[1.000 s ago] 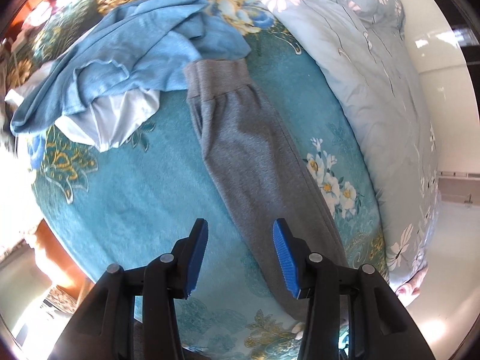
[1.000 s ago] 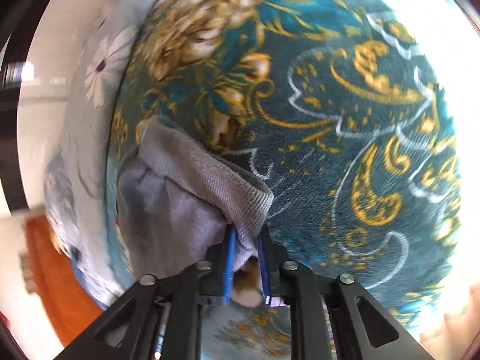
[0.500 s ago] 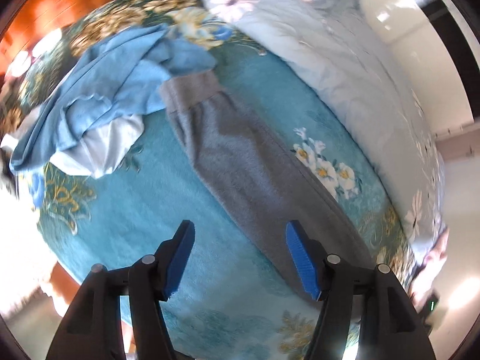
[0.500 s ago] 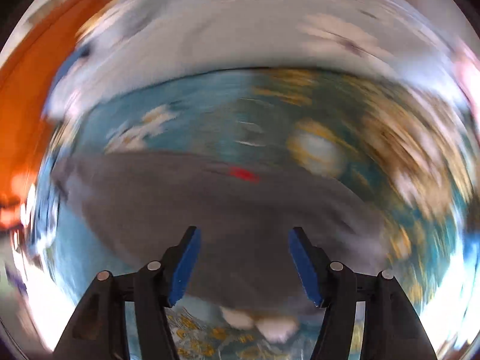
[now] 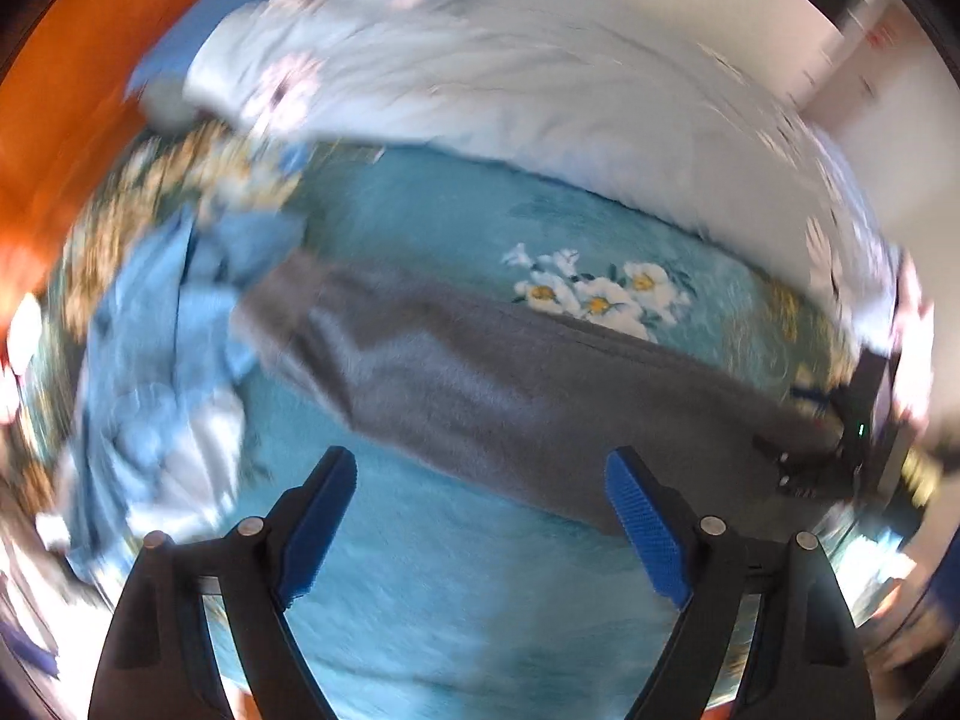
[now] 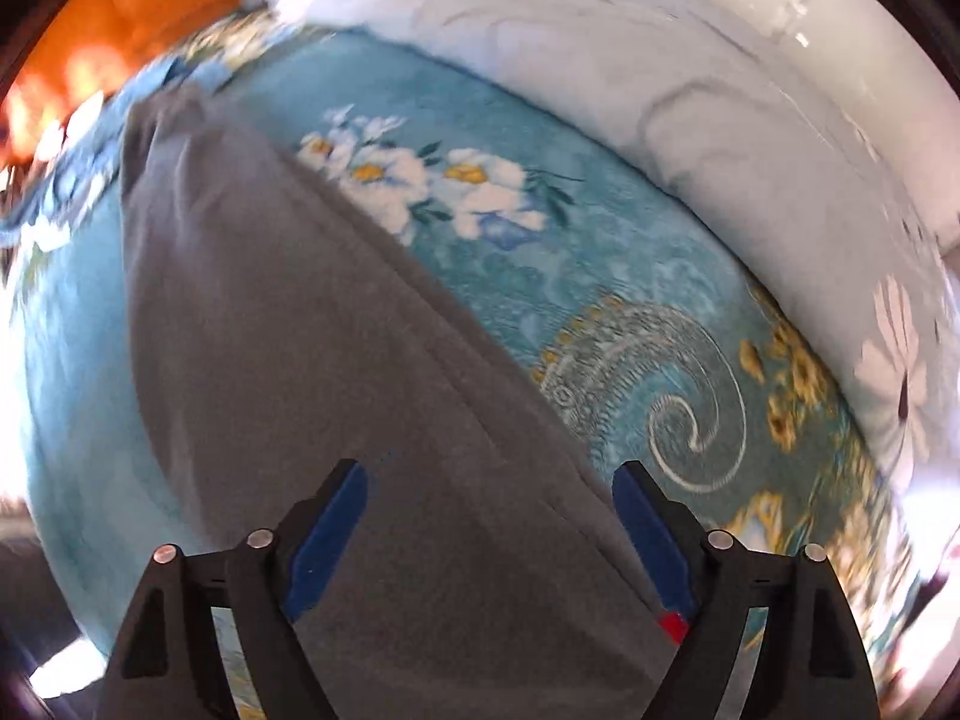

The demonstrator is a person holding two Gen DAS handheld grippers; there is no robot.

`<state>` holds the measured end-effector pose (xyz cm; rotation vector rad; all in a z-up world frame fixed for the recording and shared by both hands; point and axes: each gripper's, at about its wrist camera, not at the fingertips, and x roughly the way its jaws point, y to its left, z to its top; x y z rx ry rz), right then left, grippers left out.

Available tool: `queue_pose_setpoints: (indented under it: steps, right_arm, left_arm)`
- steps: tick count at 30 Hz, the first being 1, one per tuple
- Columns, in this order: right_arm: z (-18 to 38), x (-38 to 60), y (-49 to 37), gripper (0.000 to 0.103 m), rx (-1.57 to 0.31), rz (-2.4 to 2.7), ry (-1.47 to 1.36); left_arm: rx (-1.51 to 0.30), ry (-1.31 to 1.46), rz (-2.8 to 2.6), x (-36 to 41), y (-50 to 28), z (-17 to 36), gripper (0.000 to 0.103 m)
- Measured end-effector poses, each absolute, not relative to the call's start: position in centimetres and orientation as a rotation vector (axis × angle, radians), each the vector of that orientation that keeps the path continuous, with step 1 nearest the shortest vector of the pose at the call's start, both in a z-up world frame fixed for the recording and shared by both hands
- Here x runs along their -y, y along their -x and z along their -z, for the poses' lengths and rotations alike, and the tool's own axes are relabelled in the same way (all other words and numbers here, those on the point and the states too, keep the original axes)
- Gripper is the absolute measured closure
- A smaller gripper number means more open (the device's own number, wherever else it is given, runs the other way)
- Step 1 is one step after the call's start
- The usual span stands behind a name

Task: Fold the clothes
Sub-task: 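Pull the waistband with the right gripper to stretch the sweatpants straight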

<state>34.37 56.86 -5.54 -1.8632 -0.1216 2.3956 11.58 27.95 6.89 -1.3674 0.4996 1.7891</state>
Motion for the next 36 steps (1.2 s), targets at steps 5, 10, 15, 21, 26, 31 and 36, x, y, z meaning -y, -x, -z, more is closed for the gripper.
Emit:
queue_pose_setpoints:
  steps: [5,10,15,21,26,31,36]
  right_arm:
    - [6.9,-56.5,-34.1,0.018,0.254,-2.392,1.922]
    - [8.1,-56.9,-33.7,0.024,0.303,-2.392,1.982]
    - [9.4,-57.6,-33.5,0.052,0.313,-2.363,2.056]
    - [9.2,-59.9,-33.3,0.091,0.151,-2.390,2.074]
    - [8.2,-63.8,-32.6,0.095,-0.080,-2.406,2.001]
    - [10.6,-65.8,-31.8,0.091,-0.270,-2.316,2.070]
    - [9.9,-65.8,-32.3,0.074,-0.301,-2.314,2.029]
  left_arm:
    - [-0.668,1.195,-1.726,-30.6,-13.2,-7.1,0.012]
    - [-0.774,1.163,-1.658,-32.7,-14.1,-6.3,0.000]
    - [-0.791,1.202,-1.611,-34.0,-14.5,-5.0,0.000]
    - [-0.831,1.248,-1.579,-34.6,-14.8,-3.8,0.000]
    - [-0.803,1.273,-1.582,-34.7,-14.6,-4.0,0.000]
    - [-0.706,1.352,-1.612,-34.2,-13.6,-4.1,0.000]
    - [-0.555,1.451,-1.675,-32.7,-11.8,-4.1,0.000]
